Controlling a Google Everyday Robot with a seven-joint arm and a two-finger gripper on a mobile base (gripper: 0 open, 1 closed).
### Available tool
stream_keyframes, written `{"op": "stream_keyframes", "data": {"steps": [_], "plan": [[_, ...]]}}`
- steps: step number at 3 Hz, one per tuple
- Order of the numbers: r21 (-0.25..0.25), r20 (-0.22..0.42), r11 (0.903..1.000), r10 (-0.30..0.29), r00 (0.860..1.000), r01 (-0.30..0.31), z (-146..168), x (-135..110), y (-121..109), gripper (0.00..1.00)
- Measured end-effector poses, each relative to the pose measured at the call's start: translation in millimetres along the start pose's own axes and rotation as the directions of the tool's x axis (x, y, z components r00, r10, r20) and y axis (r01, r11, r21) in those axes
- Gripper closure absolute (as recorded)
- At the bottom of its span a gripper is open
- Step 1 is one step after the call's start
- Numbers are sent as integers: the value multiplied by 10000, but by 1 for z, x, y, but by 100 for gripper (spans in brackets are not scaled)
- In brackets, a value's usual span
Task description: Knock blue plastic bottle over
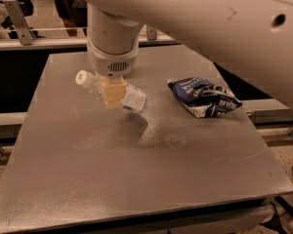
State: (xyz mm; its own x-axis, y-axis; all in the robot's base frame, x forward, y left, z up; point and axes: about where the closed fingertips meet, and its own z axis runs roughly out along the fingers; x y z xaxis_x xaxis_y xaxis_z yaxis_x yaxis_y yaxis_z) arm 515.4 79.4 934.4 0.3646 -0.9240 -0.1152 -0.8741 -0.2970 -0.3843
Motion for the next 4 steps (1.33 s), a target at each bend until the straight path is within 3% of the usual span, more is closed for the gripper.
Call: {"op": "stream_keyframes", "data": {"steps": [1,2,3,4], "plan": [[286,-414,9991,-300,9987,312,10,6,3,85],[460,-985,9945,-897,9911,946,21,10,13,55],[318,-1314,9880,-1457,9806,1511,30,12,23,24],[-25,-1379,9789,-2028,9695,2044,36,12,32,2]]}}
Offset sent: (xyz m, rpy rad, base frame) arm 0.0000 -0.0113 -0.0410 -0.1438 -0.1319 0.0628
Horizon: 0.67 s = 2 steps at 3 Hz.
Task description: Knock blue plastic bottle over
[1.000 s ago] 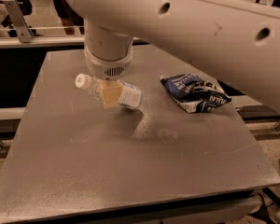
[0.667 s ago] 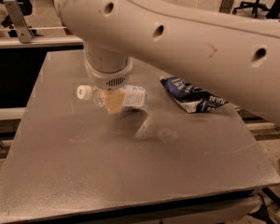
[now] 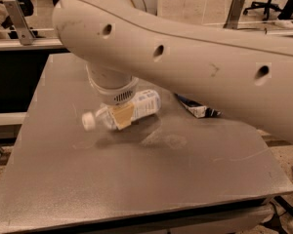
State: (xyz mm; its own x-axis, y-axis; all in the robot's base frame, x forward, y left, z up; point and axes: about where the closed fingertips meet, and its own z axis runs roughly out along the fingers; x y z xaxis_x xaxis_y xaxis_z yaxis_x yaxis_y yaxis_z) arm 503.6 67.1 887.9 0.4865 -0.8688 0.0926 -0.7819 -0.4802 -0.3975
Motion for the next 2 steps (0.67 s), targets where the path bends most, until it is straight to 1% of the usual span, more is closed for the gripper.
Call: {"op": "stream_keyframes", "data": {"steps": [1,2], "plan": [[-215,-10,9990,-381,9993,381,4,-2,6,0],[-969,62,9864,-1331,9911,1331,16,-9,27,0]]}}
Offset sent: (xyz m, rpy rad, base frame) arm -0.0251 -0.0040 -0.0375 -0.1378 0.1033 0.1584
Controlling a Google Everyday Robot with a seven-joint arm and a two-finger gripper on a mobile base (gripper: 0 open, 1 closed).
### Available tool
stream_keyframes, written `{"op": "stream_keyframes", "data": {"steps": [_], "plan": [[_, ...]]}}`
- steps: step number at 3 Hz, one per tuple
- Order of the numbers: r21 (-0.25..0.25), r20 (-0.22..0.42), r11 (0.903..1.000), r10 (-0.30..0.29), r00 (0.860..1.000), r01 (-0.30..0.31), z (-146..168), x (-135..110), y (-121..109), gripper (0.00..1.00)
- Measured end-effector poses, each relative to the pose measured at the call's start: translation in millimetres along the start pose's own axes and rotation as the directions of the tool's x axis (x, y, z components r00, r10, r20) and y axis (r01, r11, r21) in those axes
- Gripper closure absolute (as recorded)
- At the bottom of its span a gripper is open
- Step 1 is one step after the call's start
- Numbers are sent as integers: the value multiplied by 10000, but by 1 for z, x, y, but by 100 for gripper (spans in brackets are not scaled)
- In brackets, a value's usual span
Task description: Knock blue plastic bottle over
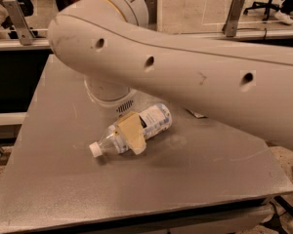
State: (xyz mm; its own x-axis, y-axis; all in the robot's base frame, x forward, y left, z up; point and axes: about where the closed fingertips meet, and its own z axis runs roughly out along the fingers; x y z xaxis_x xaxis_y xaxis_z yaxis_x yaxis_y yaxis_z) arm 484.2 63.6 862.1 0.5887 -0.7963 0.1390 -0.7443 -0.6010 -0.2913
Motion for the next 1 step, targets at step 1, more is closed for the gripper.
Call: {"op": "stream_keyframes", "data": {"steps": [1], "plan": [[-9,-3,10000,-14,10000,14,0,0,0,0]]}}
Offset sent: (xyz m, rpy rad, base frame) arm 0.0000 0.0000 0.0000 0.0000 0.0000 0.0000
